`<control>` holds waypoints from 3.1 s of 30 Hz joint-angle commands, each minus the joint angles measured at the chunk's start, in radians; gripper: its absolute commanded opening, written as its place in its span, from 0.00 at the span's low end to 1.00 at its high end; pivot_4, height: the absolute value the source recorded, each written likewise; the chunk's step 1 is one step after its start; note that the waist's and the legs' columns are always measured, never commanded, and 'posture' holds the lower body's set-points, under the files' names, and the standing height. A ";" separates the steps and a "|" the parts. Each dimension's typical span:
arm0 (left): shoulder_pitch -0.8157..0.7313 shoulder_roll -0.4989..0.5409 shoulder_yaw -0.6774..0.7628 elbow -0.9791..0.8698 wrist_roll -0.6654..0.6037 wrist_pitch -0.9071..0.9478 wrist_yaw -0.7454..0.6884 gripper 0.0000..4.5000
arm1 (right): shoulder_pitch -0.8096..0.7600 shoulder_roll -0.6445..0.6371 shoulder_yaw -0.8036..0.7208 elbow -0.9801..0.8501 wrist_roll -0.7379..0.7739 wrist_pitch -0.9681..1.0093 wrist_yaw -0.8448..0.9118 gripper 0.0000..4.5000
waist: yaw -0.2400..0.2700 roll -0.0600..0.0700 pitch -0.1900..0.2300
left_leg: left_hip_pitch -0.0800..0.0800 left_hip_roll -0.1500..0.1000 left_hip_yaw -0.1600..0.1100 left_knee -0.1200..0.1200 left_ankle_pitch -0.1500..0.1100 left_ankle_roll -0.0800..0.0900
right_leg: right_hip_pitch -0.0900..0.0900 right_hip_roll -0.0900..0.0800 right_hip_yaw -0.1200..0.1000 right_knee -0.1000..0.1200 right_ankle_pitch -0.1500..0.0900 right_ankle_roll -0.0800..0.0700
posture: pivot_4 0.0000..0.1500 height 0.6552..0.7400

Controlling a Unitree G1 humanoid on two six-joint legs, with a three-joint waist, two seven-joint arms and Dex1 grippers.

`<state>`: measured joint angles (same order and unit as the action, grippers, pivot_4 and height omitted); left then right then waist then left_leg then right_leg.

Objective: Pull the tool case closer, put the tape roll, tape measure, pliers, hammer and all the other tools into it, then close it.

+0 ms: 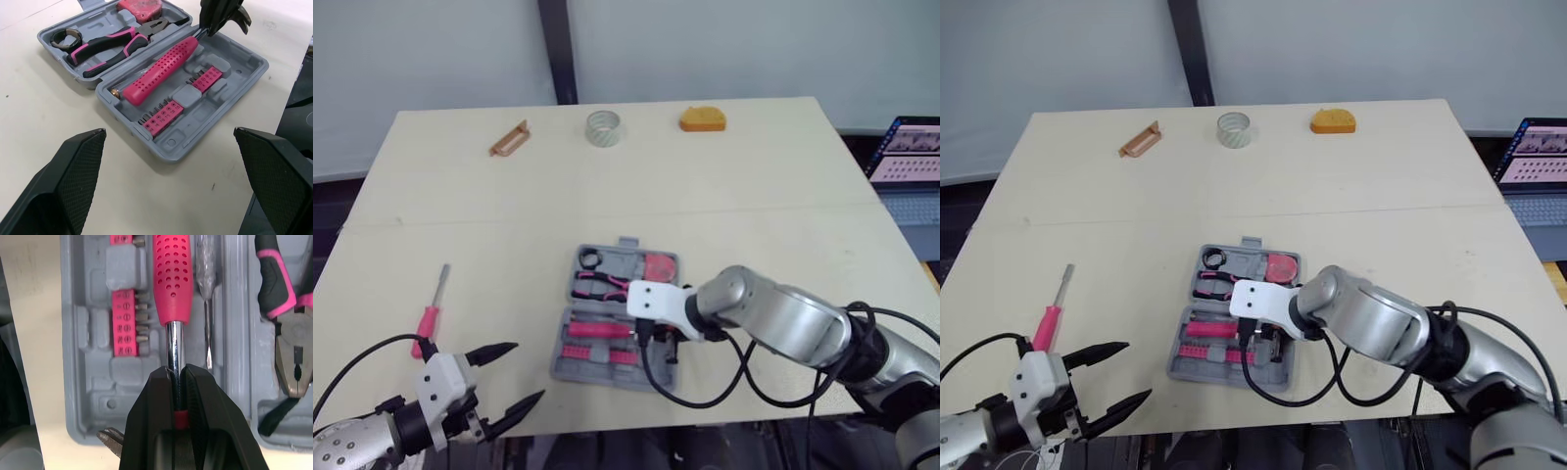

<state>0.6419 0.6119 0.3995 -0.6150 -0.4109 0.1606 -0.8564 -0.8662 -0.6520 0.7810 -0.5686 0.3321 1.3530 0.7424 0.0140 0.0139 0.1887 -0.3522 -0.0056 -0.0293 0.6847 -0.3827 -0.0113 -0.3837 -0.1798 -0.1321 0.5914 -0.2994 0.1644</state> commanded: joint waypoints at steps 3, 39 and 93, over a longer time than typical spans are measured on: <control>0.013 -0.003 0.017 -0.027 -0.011 -0.005 0.006 1.00 | -0.006 0.007 0.004 -0.003 -0.007 -0.017 -0.014 0.02 | 0.000 0.000 0.000 | 0.000 0.000 0.000 0.000 0.000 0.000 | 0.000 0.000 0.000 0.000 0.000 0.000 | 1.00 1.00; 0.005 0.000 0.016 -0.022 -0.007 0.003 0.017 1.00 | 0.032 0.057 0.039 0.051 -0.051 -0.078 -0.031 0.02 | -0.016 0.000 0.000 | 0.000 0.000 0.000 0.000 0.000 0.000 | -0.001 0.000 0.000 0.001 0.000 0.000 | 1.00 1.00; -0.063 0.002 -0.012 0.022 0.004 0.001 0.020 1.00 | 0.318 0.164 -0.198 0.141 -0.056 -0.540 -0.009 0.01 | -0.015 -0.005 -0.003 | 0.000 0.000 0.000 0.000 0.000 0.000 | 0.000 0.000 0.000 0.002 0.000 0.000 | 1.00 1.00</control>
<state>0.5773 0.6117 0.3834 -0.5845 -0.4094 0.1716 -0.8392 -0.5665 -0.4958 0.6020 -0.4293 0.2853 0.8702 0.7232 -0.0011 0.0086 0.1854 -0.3517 -0.0057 -0.0290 0.6846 -0.3827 -0.0114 -0.3841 -0.1798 -0.1320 0.5931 -0.2994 0.1644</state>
